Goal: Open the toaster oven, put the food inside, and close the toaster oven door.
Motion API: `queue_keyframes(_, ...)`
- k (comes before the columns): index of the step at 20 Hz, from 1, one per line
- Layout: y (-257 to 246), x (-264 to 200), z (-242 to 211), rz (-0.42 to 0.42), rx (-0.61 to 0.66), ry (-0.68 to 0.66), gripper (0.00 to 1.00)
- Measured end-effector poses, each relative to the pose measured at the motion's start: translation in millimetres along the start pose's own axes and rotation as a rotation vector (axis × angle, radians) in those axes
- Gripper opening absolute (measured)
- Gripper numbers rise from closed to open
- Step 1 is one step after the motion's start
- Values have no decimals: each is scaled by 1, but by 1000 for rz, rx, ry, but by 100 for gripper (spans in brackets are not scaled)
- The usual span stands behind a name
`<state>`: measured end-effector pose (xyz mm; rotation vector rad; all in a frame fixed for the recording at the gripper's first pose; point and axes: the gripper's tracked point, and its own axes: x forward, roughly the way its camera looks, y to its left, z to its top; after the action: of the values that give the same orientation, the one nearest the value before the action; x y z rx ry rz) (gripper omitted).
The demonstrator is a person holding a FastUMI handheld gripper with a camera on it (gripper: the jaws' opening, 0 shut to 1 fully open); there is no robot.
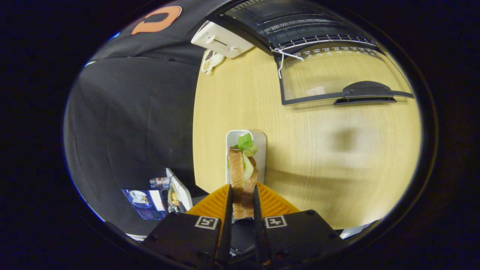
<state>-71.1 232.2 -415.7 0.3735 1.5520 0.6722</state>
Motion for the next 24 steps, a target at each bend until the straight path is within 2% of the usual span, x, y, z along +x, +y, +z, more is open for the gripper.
queue_keyframes(4, 19, -22, 0, 74, 20, -16, 24)
queue_keyframes(8, 41, -66, 9, 206, 119, -56, 24)
queue_keyframes(12, 39, -119, 39, 311, 200, -191, 24)
queue_keyframes(17, -12, -172, 94, 304, 302, -412, 23)
queue_keyframes(21, -53, -173, 146, 293, 340, -581, 23)
queue_keyframes(24, -67, -171, 187, 342, 376, -676, 23)
